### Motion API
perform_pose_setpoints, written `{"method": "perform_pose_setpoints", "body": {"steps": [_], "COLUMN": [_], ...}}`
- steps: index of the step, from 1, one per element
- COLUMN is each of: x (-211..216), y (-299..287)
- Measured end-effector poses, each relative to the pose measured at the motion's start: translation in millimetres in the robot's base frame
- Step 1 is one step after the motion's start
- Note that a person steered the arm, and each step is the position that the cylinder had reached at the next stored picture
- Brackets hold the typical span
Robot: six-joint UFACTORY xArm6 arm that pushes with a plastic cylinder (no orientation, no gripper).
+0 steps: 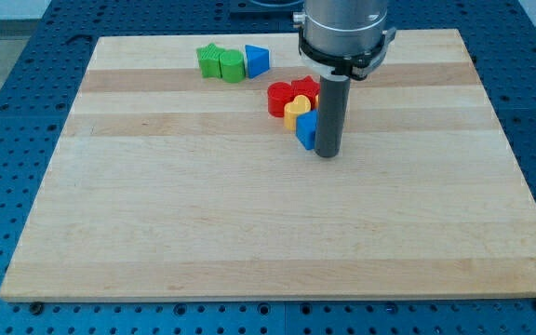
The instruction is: Push the green star towards center left
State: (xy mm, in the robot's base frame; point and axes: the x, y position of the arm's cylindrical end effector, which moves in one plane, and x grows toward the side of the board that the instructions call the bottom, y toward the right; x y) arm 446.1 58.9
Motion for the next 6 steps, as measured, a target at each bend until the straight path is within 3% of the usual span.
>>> {"method": "perform_pose_setpoints", "body": {"steps": [1,2,5,6], "x": [23.7,1.6,-143.7,-160.8], "y": [-47.8,-132.4,-226.0,-280.0]}}
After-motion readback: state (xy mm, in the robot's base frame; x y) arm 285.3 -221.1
